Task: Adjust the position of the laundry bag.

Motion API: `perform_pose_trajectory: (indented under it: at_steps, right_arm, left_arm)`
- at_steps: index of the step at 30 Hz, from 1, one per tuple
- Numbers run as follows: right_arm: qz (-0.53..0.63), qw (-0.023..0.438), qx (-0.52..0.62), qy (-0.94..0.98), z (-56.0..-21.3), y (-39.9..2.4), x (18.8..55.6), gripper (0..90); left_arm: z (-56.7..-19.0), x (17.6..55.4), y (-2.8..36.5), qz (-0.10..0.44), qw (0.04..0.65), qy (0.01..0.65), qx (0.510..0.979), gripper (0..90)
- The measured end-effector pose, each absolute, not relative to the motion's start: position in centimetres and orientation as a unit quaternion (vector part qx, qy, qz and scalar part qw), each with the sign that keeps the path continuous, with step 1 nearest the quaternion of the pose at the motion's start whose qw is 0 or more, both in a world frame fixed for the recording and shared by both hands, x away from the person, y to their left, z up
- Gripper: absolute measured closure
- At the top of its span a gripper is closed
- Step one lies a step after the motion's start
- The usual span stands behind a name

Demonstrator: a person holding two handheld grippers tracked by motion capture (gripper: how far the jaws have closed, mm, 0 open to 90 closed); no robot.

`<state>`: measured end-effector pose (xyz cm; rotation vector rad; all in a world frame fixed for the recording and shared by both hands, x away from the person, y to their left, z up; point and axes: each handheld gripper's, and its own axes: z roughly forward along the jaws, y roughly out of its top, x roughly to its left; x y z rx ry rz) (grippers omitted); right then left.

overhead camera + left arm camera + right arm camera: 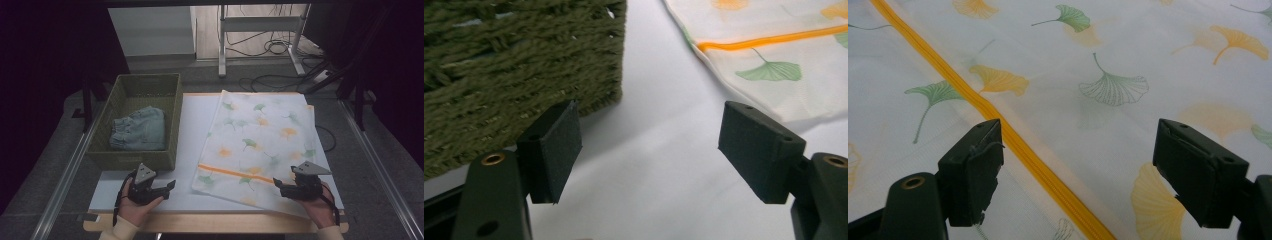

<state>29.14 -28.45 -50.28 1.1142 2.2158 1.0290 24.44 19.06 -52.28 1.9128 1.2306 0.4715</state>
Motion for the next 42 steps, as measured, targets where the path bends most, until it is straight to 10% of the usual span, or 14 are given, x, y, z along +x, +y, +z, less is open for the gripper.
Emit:
perform_pose_trajectory:
  at_steps: [42]
  right_arm:
    - [0.377,0.223,0.438,0.785,-50.2,-29.5,28.8,22.2]
  left_arm:
    - [-50.5,27.6,16.1,0.157,0.400,0.465,0.774,29.3]
